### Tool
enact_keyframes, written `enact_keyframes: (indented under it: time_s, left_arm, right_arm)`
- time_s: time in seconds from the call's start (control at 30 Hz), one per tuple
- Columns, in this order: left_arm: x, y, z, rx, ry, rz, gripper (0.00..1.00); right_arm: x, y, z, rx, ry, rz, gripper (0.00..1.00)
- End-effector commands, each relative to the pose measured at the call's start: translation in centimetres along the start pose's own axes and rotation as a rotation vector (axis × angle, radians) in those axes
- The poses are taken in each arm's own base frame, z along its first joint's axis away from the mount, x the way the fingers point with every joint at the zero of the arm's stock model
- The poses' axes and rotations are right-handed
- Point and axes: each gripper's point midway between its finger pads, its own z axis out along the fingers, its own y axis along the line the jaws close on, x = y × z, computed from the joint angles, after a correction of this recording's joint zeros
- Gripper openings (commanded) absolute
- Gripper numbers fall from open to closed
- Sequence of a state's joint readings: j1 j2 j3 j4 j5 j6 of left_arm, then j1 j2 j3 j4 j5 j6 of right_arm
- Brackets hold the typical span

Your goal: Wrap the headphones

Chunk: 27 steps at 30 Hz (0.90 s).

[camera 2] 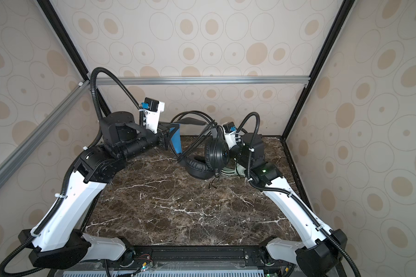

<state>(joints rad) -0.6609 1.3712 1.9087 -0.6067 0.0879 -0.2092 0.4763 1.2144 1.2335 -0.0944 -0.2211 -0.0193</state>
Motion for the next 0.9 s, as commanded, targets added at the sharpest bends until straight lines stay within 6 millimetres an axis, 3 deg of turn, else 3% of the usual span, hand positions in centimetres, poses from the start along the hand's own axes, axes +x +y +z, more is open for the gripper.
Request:
enact_keyframes:
  time_s: [0.0,0.33,0.63,0.87]
  left_arm:
    - [-4.9,-0.9,-2.0,0.044,-0.139,-0.092,0.00]
    - [-6.6,-0.6,-2.7,0.031,-0.181,-0.182,0.00]
    - [-6.6,-0.1,-3.1,0.005,-0.192,-0.208,0.00]
    - [-6.7,-0.1,-2.8,0.006,-0.200,-0.221,0.00]
  right_arm:
    - [-0.9,0.7,-0.7,-0.047,-0.056,0.035,0.39]
    - [0.8,1.2,-1.0,-0.077,-0.035,0.092,0.45]
    - [5.0,1.4,-1.2,-0.074,0.041,0.191,0.57]
    - [7.8,1.3,-0.3,-0.072,0.093,0.277,0.59]
